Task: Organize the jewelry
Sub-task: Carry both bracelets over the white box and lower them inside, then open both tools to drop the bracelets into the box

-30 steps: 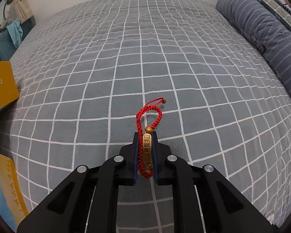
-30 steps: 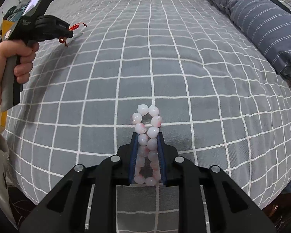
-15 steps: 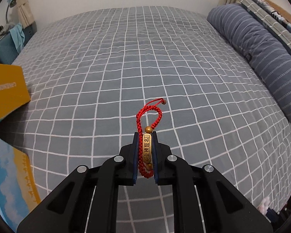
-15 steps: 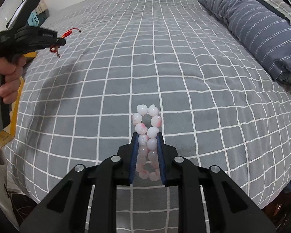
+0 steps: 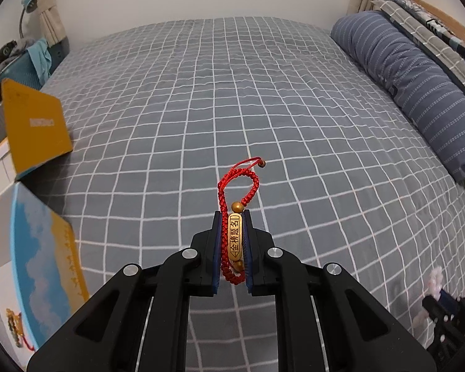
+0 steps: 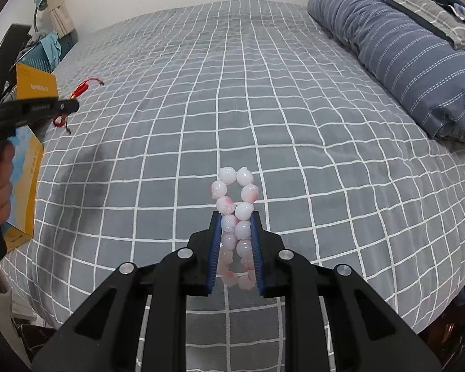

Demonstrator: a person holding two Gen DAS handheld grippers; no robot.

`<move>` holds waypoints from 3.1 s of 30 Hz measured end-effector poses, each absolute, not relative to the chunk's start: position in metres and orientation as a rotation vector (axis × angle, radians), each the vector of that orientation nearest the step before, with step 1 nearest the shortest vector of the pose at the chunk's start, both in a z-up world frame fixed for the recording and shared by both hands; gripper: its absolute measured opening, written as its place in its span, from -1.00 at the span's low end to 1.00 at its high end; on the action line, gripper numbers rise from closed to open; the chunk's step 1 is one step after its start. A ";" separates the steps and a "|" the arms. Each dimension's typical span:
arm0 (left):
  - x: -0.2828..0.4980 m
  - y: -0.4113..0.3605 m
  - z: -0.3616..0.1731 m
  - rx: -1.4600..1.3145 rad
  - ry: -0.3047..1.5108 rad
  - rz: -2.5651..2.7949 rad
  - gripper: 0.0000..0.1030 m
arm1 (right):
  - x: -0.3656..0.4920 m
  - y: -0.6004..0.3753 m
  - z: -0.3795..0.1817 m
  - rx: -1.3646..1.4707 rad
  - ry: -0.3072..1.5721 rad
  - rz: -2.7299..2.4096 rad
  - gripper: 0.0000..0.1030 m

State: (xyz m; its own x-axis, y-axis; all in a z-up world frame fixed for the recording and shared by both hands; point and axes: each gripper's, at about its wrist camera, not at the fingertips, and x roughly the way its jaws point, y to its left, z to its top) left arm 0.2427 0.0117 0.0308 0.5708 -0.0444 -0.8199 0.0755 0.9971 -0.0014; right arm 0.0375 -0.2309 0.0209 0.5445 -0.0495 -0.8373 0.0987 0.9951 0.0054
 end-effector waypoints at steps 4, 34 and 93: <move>0.226 0.018 0.035 0.035 0.957 -0.069 -0.78 | 0.036 -0.227 0.025 0.052 0.982 -0.091 -0.65; 0.102 0.102 0.092 0.007 0.835 -0.026 -0.78 | 0.052 -0.116 0.079 0.000 0.884 0.074 -0.65; 0.026 0.370 0.044 -0.183 0.908 0.390 -0.70 | 0.091 0.222 0.032 -0.202 0.953 0.435 -0.60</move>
